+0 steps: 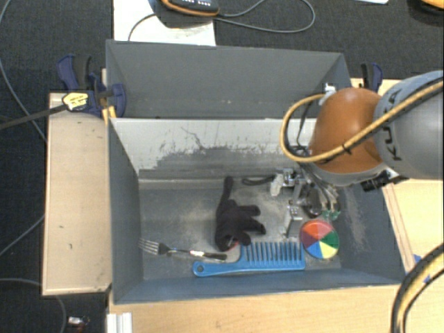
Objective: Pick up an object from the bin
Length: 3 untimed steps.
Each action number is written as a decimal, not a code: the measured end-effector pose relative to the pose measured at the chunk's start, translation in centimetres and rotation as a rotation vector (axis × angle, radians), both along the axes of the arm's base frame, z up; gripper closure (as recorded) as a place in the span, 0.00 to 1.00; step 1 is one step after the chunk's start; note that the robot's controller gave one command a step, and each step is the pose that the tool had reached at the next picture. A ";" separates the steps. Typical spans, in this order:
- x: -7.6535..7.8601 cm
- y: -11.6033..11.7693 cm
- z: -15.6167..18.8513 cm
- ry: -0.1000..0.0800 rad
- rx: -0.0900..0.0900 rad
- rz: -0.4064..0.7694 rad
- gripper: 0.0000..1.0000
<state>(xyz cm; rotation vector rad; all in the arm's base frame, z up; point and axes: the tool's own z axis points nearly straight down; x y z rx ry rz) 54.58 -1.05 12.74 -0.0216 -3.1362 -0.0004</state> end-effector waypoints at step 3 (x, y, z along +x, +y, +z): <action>-3.6 10.8 0.5 -0.014 0.002 0.583 0.00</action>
Offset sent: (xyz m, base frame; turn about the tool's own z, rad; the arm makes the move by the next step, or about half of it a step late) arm -0.0375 0.1068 -0.0574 -0.5230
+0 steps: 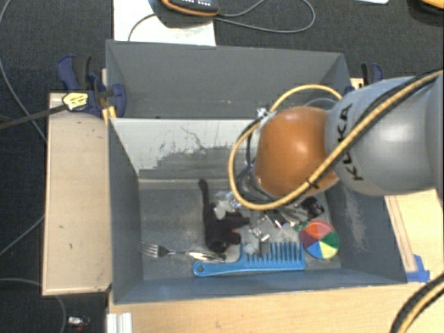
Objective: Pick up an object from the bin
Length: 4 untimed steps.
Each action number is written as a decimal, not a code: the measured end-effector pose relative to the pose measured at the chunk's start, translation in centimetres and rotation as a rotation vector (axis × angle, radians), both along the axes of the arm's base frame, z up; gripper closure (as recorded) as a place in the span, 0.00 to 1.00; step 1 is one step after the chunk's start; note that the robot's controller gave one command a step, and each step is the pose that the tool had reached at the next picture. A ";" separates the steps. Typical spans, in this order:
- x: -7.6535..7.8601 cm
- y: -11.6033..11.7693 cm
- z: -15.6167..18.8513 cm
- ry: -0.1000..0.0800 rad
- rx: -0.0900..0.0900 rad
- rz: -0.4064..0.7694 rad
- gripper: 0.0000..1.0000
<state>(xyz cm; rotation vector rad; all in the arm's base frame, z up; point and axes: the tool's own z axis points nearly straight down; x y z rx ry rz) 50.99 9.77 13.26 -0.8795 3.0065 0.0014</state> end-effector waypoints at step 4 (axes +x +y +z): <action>3.5 1.0 -6.1 0.001 -0.001 -0.012 1.00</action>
Offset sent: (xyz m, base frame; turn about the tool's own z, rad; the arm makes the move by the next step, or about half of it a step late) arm 0.0276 0.0429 -0.0626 -0.3499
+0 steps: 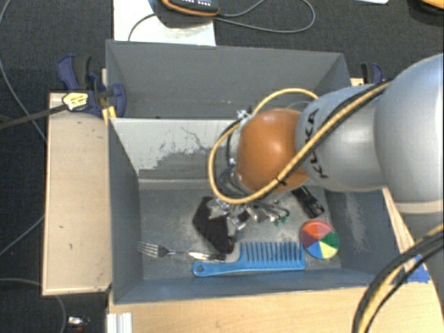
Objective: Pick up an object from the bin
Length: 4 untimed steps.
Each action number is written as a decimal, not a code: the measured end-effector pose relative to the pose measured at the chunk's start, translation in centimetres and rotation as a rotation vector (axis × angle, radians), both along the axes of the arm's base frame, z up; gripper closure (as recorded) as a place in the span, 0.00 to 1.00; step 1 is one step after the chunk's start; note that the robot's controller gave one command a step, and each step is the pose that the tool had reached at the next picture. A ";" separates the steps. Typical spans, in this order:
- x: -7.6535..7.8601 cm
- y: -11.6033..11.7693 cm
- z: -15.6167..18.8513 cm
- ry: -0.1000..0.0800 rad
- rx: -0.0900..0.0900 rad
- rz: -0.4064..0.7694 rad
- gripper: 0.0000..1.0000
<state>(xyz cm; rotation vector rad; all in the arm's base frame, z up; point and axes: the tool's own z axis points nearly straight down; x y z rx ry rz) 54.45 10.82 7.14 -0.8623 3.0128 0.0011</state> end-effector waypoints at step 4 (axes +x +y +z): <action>-0.1 0.0 8.0 0.000 0.002 -0.008 1.00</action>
Offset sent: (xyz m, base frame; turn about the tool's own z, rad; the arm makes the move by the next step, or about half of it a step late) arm -0.0018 -0.0002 0.0467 0.0012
